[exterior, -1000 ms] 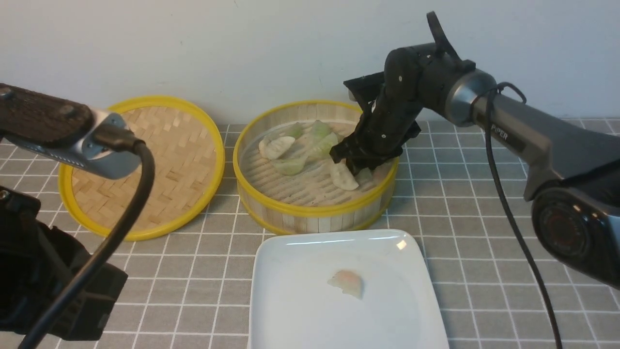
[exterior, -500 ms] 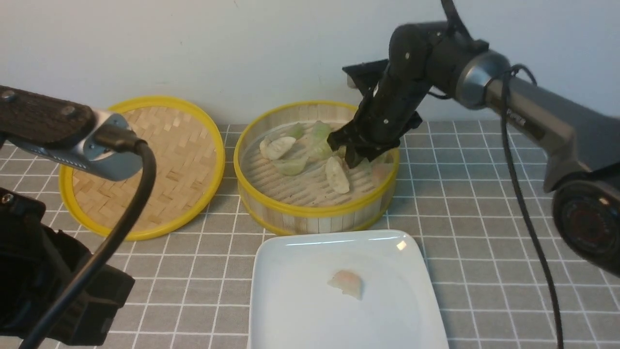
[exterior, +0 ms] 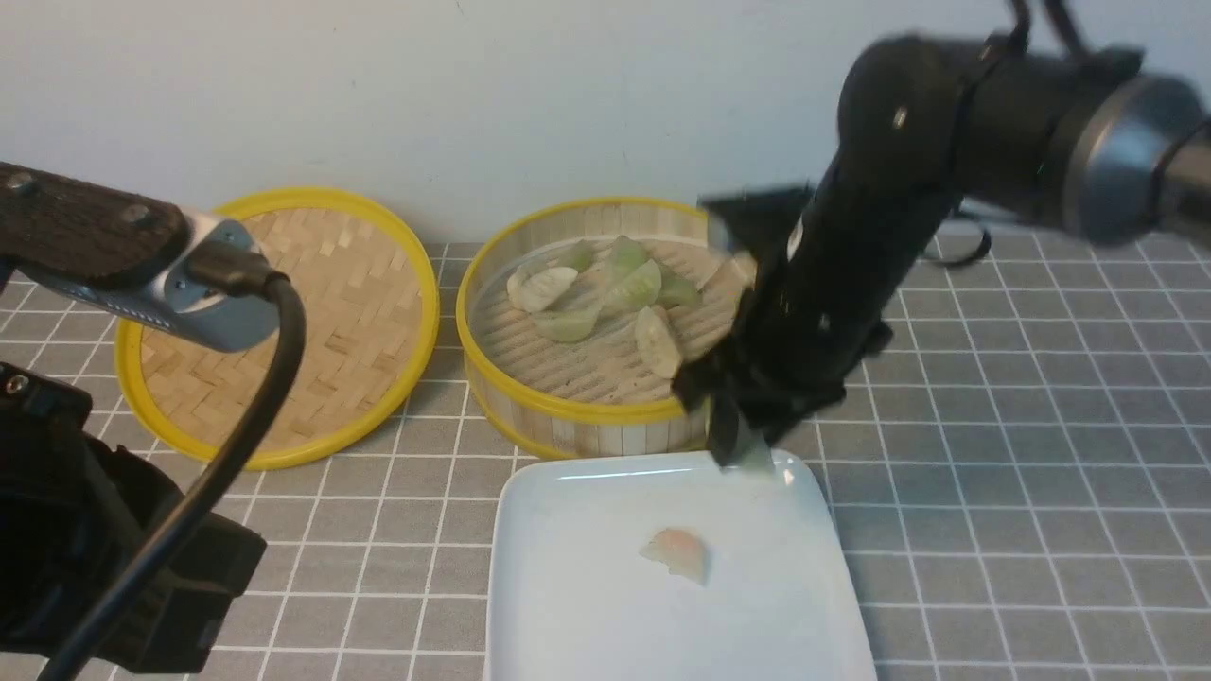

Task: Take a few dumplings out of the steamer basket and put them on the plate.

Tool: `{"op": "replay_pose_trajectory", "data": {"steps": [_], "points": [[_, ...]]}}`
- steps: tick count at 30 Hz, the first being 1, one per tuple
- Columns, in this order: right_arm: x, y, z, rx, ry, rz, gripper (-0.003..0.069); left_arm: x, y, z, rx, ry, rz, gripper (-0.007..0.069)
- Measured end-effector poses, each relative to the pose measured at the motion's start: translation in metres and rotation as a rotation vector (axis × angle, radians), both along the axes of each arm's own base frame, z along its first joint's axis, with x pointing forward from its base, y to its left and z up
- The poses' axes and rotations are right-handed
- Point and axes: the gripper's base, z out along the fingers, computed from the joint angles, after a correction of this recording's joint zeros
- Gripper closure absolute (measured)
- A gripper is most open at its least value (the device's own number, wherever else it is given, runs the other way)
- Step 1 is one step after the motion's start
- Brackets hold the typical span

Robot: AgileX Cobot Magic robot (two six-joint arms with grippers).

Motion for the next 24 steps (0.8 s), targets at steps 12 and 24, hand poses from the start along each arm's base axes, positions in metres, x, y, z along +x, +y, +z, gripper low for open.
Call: {"op": "replay_pose_trajectory", "data": {"steps": [12,24], "points": [[-0.008,0.005,-0.052,-0.05,0.09,-0.022,0.026,0.001,-0.001,0.001,-0.001,-0.025,-0.017,0.0629],[-0.036,-0.01,0.055,0.072,-0.101,-0.02,0.0277,0.004,-0.002,0.004,-0.02,-0.071,-0.02,0.0629]]}}
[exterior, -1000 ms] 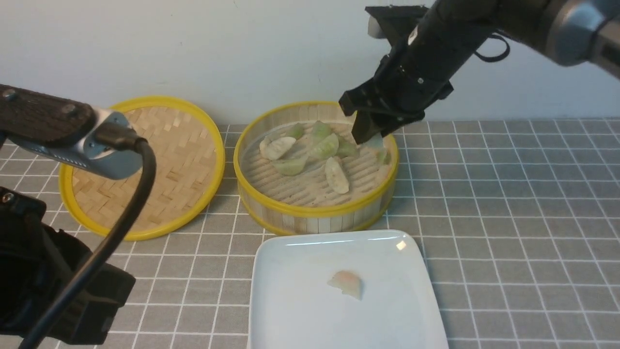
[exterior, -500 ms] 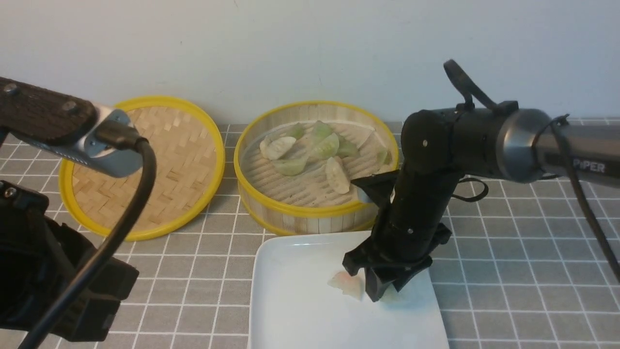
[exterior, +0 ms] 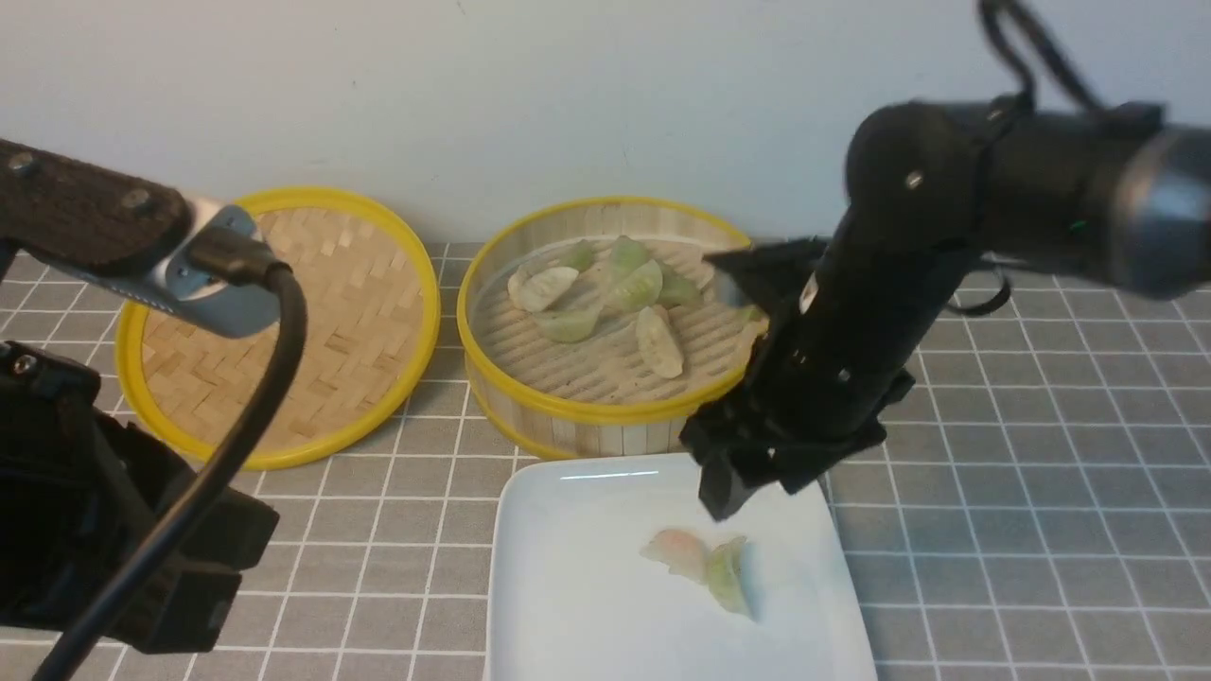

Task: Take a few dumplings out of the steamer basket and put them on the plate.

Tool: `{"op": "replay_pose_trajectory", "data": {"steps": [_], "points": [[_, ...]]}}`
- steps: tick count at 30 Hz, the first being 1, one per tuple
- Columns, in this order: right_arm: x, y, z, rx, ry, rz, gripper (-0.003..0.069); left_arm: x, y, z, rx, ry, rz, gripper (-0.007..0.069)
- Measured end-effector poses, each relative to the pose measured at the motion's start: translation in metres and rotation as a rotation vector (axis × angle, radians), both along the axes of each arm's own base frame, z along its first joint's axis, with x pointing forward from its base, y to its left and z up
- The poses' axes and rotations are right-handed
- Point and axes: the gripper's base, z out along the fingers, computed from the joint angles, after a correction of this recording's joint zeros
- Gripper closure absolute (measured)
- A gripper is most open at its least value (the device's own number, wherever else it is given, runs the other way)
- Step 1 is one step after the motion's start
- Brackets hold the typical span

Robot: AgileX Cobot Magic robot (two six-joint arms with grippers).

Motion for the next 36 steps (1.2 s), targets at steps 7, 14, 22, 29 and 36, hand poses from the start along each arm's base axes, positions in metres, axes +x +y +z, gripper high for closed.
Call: {"op": "replay_pose_trajectory", "data": {"steps": [7,14,22,29,36], "points": [[-0.078,-0.044,0.119,0.166,-0.33,-0.006,0.0634,0.01,-0.005,0.008,-0.081,-0.132,0.019,0.0629],[-0.149,-0.098,0.159,0.27,-0.726,-0.052,0.0671,0.015,-0.007,0.014,-0.13,-0.207,0.032,0.0629],[-0.231,-0.154,0.098,0.389,-1.048,-0.118,0.0673,0.033,-0.017,0.004,-0.112,-0.178,0.037,0.0629],[-0.277,-0.182,0.043,0.613,-1.395,-0.184,0.0673,0.052,-0.03,-0.012,-0.081,-0.104,0.037,0.0629],[-0.281,-0.185,0.031,0.728,-1.485,-0.231,0.0673,0.056,-0.033,-0.018,-0.049,-0.098,-0.001,0.0629]]}}
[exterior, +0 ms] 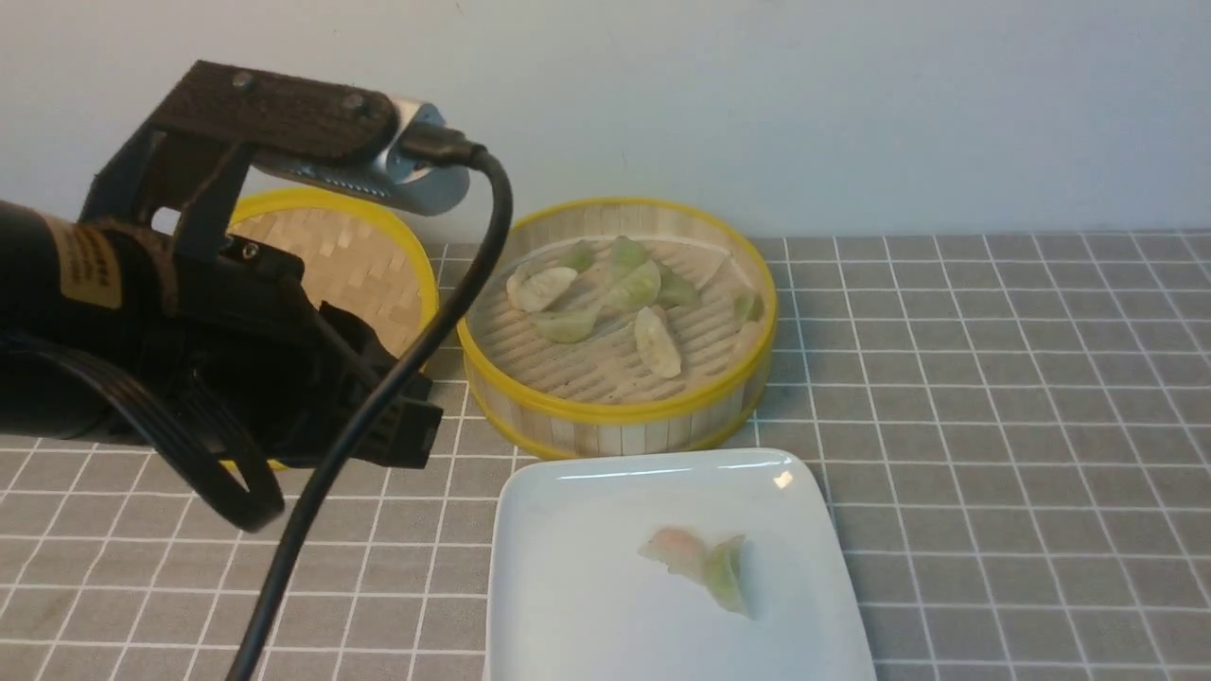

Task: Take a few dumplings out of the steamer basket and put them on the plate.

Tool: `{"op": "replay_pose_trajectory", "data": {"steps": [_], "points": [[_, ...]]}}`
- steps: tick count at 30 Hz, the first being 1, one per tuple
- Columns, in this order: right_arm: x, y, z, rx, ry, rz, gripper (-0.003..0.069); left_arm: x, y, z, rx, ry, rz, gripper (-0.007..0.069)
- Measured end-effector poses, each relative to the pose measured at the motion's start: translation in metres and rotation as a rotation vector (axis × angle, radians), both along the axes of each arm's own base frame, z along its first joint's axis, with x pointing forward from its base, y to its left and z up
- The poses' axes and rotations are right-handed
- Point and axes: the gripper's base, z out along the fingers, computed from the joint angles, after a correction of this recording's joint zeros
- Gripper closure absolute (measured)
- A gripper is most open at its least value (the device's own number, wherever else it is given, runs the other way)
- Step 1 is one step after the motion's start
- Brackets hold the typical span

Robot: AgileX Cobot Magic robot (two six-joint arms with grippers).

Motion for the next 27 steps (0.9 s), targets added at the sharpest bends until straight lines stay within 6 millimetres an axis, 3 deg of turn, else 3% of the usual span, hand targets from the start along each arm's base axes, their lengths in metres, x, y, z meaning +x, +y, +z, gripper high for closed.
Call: {"op": "replay_pose_trajectory", "data": {"steps": [5,10,13,18,27], "points": [[0.0,0.0,0.0,0.009,0.005,0.004,0.0673,-0.017,0.01,0.013,-0.014,-0.067,-0.024,0.0629],[0.0,0.0,0.0,0.011,0.006,0.005,0.0673,-0.052,0.032,0.039,-0.122,-0.299,-0.019,0.0629],[0.0,0.0,0.0,0.011,0.006,0.005,0.0673,-0.072,0.046,0.038,-0.184,-0.409,-0.004,0.0629],[0.0,0.0,0.0,0.011,0.006,0.005,0.0673,-0.095,0.059,0.023,-0.232,-0.447,0.007,0.0629],[0.0,0.0,0.0,0.011,0.006,0.005,0.0673,-0.112,0.065,0.013,-0.237,-0.387,-0.015,0.0629]]}}
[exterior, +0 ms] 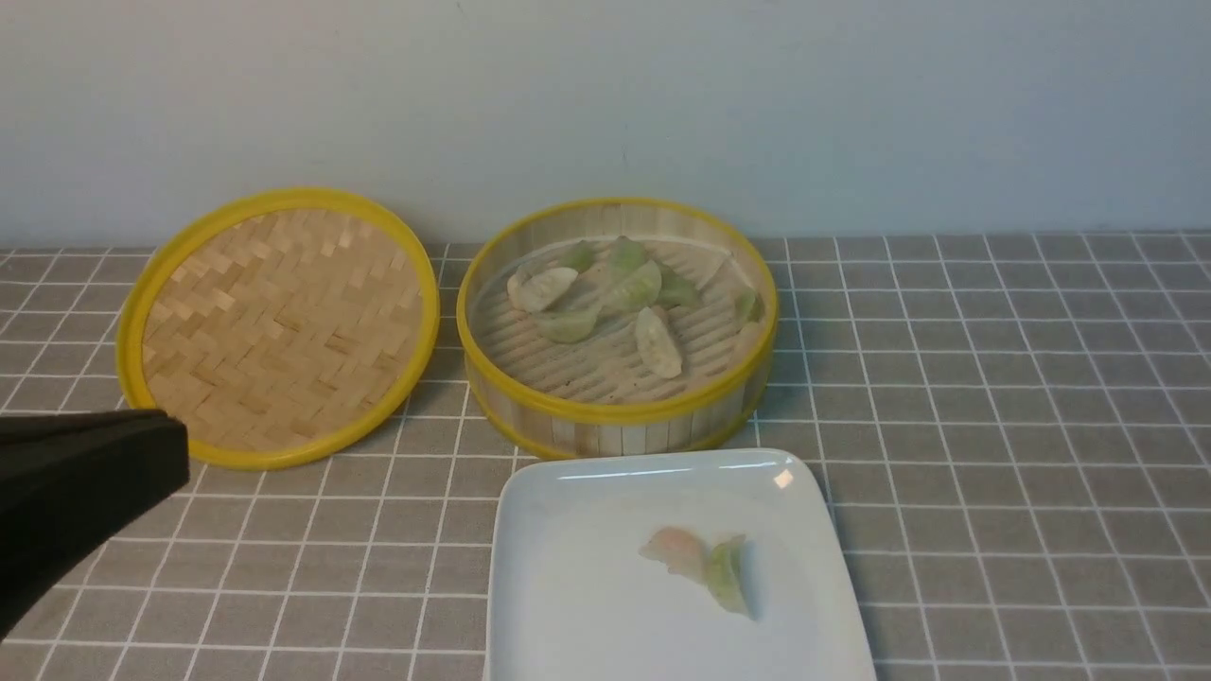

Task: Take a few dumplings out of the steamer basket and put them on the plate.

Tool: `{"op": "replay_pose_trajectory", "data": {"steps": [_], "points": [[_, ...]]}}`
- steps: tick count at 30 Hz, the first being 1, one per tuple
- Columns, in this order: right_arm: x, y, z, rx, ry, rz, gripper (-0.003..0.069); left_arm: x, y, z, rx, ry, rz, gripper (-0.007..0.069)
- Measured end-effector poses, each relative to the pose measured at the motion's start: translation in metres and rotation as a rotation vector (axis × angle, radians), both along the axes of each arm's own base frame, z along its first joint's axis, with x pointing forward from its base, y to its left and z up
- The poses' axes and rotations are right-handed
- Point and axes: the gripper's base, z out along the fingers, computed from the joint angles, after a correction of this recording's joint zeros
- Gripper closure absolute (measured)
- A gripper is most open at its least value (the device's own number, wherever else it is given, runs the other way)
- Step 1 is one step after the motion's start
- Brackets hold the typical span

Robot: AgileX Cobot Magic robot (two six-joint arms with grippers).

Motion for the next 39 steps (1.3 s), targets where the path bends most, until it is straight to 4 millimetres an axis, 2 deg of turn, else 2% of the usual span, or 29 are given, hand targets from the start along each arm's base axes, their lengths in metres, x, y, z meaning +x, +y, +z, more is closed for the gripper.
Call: {"op": "replay_pose_trajectory", "data": {"steps": [9,13,18,19,20,24,32,34,39], "points": [[0.0,0.0,0.0,0.0,0.0,0.0,0.0673,0.0,0.001,-0.001,0.032,-0.005,0.0,0.0629],[0.0,0.0,0.0,0.0,0.0,0.0,0.0673,0.005,0.005,-0.002,0.071,-0.076,0.038,0.0629],[0.0,0.0,0.0,0.0,0.0,0.0,0.0673,0.008,0.014,-0.017,0.065,-0.146,0.14,0.0629],[0.0,0.0,0.0,0.0,0.0,0.0,0.0673,0.008,0.02,-0.033,0.058,-0.149,0.21,0.0629],[0.0,0.0,0.0,0.0,0.0,0.0,0.0673,0.007,0.021,-0.034,0.052,-0.159,0.219,0.0629],[0.0,0.0,0.0,0.0,0.0,0.0,0.0673,0.001,0.039,-0.094,0.062,-0.156,0.42,0.0629],[0.0,0.0,0.0,0.0,0.0,0.0,0.0673,-0.014,0.053,-0.199,0.09,-0.11,0.61,0.0629],[0.0,0.0,0.0,0.0,0.0,0.0,0.0673,-0.015,0.053,-0.21,0.103,-0.076,0.614,0.0629],[0.0,0.0,0.0,0.0,0.0,0.0,0.0673,-0.015,0.053,-0.21,0.107,-0.078,0.613,0.0629]]}}
